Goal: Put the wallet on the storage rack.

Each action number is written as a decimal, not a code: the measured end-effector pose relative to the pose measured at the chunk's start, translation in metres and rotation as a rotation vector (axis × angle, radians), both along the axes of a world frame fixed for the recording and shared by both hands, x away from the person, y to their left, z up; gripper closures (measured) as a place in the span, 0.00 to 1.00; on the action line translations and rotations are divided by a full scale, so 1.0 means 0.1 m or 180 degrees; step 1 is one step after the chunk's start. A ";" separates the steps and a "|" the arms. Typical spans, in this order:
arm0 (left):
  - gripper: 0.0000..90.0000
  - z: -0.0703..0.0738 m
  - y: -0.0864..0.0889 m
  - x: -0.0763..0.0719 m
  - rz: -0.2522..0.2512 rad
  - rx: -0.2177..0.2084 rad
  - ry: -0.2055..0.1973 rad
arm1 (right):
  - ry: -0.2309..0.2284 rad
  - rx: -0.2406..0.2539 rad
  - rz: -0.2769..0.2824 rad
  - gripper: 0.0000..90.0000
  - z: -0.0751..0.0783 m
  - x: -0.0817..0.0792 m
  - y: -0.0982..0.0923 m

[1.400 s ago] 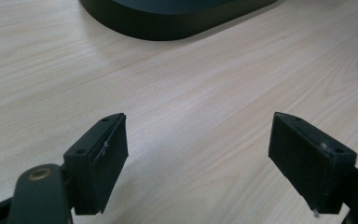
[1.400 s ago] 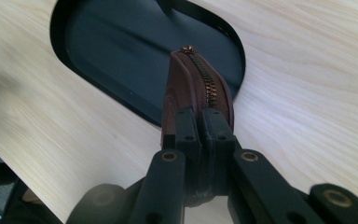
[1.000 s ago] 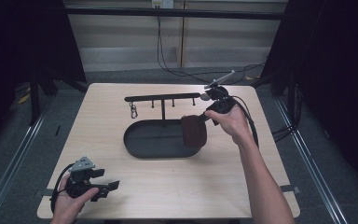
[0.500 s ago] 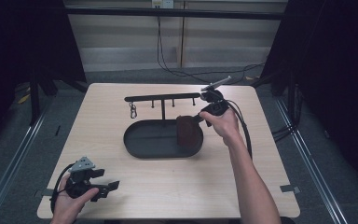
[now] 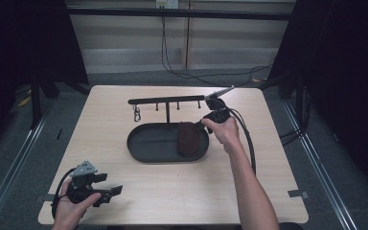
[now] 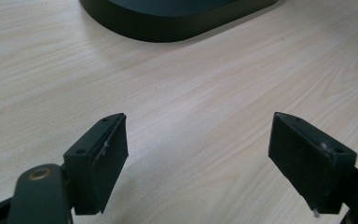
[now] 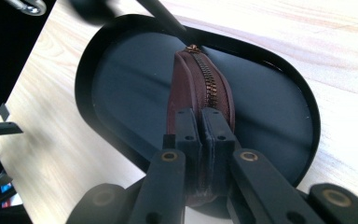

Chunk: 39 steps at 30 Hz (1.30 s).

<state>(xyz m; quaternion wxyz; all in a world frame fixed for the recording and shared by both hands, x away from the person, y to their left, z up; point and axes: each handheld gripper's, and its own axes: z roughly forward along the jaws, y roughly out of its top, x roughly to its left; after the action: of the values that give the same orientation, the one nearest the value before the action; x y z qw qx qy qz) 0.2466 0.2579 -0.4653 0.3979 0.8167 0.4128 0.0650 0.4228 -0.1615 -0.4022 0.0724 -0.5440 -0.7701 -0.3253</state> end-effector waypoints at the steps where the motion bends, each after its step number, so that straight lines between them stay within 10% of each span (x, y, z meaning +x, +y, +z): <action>1: 0.22 0.00 0.00 0.00 -0.0008 0.0011 -0.0004 | -0.0003 0.0036 -0.0007 0.96 -0.01 0.00 -0.01; 28: 0.22 0.00 0.01 0.00 -0.0014 -0.0008 0.0014 | -0.0062 -0.0052 -0.0332 0.93 -0.43 0.05 -0.11; 39: 0.22 0.00 0.01 0.01 -0.0019 0.0012 0.0008 | -0.0255 0.0028 -0.0368 0.70 -0.46 -0.03 -0.20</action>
<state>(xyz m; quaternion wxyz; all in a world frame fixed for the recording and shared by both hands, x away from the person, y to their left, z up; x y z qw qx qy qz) 0.2472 0.2585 -0.4654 0.3961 0.8188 0.4107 0.0635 0.4197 -0.1817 -0.4480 0.0250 -0.5739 -0.7381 -0.3538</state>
